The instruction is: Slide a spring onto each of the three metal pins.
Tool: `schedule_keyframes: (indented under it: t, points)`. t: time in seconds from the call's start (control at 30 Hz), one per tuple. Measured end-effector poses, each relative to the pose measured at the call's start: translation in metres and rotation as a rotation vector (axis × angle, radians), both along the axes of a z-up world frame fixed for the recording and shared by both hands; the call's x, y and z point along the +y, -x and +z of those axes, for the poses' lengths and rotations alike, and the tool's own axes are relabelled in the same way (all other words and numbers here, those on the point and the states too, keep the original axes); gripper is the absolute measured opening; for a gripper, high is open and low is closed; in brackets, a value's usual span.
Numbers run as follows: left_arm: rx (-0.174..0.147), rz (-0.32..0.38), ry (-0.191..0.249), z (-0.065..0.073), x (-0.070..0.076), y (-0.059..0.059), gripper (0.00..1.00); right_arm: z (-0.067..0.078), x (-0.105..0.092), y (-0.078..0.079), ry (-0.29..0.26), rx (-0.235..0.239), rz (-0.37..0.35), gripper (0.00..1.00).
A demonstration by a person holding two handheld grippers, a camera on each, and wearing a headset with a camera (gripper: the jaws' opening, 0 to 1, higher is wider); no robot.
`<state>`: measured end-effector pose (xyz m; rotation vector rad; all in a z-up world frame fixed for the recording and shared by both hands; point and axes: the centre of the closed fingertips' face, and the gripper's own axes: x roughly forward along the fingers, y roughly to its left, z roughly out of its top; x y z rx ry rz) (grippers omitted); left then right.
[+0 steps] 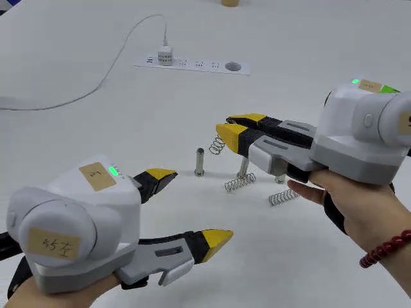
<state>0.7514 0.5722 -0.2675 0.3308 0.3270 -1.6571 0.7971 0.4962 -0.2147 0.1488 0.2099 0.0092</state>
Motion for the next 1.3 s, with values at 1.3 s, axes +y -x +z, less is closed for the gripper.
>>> schedule_keyframes:
  t: [1.3]
  points:
    - [0.038, 0.021, 0.019, 0.001, -0.002, -0.002, 0.93, -0.04, 0.001, -0.036, 0.222, 0.066, 0.032, 0.13]
